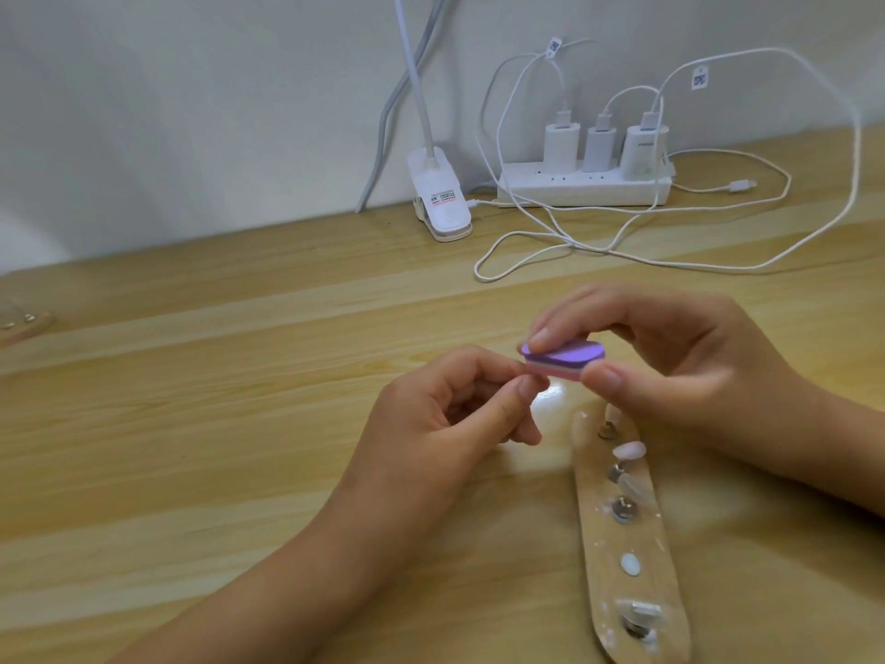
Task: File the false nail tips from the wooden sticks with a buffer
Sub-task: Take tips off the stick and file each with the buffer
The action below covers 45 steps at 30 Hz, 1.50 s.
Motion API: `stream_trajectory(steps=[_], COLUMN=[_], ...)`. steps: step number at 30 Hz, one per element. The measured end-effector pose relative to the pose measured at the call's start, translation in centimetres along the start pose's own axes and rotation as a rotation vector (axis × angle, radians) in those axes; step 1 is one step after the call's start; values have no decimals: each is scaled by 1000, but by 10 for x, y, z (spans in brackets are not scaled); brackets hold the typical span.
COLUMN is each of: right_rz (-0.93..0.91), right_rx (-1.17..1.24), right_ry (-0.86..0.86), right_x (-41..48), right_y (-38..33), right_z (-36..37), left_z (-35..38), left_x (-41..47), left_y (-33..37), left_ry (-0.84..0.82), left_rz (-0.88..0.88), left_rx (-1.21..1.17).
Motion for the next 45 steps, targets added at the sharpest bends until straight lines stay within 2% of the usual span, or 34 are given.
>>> stream_trajectory(steps=[7,11,14,16,18,20,23,25,27,29,33,35,39,45], right_rz=[-25,19,-5,55,122,91,-19,16,77,59,-94,-48,204,282], right_rx=[-48,-65,-60,-51,-5,37,-52,-123,-163,-136,-178,-263,-227,-124], right_ry=[-42,40,24,40,106,158,46,14,81,141,-33,-56,116,121], right_x=[1,1,1,3,4,5,2,2,4,6,3,3,8,7], right_y=[-2,2,1,3,5,2,-3,1,6,5,0,7,15,18], right_z=[4,0,2,0,-4,-5,5,5,-2,-5,11,8,-9,-7], left_z=[1,0,1,1,0,0,0,0,-1,-2,-1,-2,-3,-4], left_x=[0,-1,-2,-2,-1,0,1,1,1,2,4,4,4,0], left_y=[0,2,5,5,6,6,7,6,4,3,2,0,1,8], left_ry=[-3,17,-8,-5,-7,-8,8,8,12,9,-13,-4,-20,-82], left_rz=[1,18,46,40,15,-11,-12,-11,-37,-71,-93,-93,-98,-16], left_rx=[27,-12,-10,-42,-90,-106,-102,-113,-149,-184,-225,-241,-262,-239])
Point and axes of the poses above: each hand's wrist, its own x-axis towards the middle knuckle, its own z-axis out of the palm, y = z × x, the point moved 1 cm from there along x, towards the middle knuckle, and after that the axes turned 10 degrees about -z, right-handed, at the moved point
